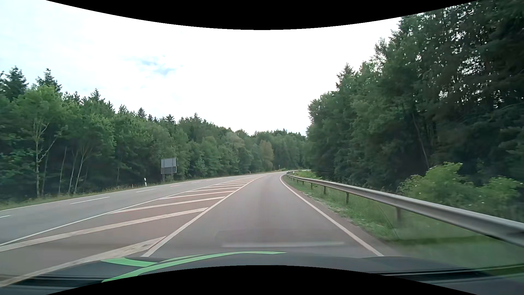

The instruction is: Follow the waypoints while adhering to traffic rules and regulations

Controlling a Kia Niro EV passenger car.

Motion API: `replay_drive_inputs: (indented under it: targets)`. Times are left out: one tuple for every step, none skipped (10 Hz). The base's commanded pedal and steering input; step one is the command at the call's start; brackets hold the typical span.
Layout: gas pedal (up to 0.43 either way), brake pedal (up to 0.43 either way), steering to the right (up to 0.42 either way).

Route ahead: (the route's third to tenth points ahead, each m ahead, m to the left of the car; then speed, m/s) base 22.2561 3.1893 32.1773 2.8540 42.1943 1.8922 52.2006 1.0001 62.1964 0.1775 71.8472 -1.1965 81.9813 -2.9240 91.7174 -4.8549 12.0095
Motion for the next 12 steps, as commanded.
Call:
replay_drive_inputs:
  targets:
    - [0.268, 0.0, 0.002]
    - [0.268, 0.0, 0.002]
    - [0.28, 0.0, 0.002]
    - [0.28, 0.0, 0.002]
    - [0.287, 0.0, 0.001]
    - [0.287, 0.0, 0.002]
    - [0.287, 0.0, 0.001]
    - [0.287, 0.0, 0.002]
    - [0.299, 0.0, 0.001]
    - [0.311, 0.0, 0.002]
    - [0.319, 0.0, 0.002]
    - [0.319, 0.0, 0.002]
